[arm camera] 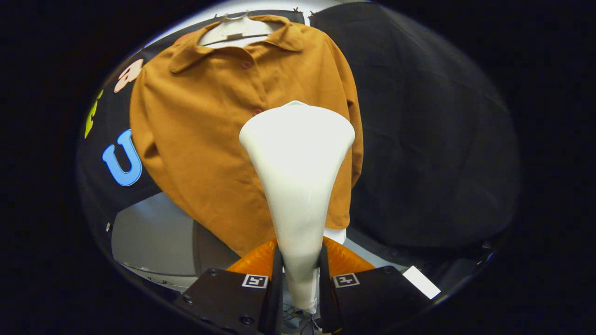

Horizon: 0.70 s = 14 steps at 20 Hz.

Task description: Iron the clothes twice with a garment steamer, once on the left side and once on the right side.

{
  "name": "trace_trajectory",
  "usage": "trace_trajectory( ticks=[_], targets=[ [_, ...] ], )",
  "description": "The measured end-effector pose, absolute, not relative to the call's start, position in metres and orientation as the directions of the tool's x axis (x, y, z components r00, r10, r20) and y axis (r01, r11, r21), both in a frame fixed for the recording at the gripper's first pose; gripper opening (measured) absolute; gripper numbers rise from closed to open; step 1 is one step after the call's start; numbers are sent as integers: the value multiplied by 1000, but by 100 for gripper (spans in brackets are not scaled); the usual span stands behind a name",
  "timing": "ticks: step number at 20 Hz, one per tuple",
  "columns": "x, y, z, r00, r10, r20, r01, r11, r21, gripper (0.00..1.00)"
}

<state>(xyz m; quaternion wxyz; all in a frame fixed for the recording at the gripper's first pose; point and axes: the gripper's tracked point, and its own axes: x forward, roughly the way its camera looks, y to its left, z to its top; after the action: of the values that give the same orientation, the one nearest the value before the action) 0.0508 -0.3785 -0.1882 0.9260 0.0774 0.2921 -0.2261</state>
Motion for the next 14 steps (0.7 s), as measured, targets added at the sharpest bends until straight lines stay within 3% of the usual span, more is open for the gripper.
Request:
trace_trajectory(
  ticks=[5, 14],
  targets=[
    [40, -311, -140, 801, -367, -474, 419, 908, 5, 35],
    [37, -106, -95, 907, -194, -374, 223, 974, 36, 35]
  ],
)
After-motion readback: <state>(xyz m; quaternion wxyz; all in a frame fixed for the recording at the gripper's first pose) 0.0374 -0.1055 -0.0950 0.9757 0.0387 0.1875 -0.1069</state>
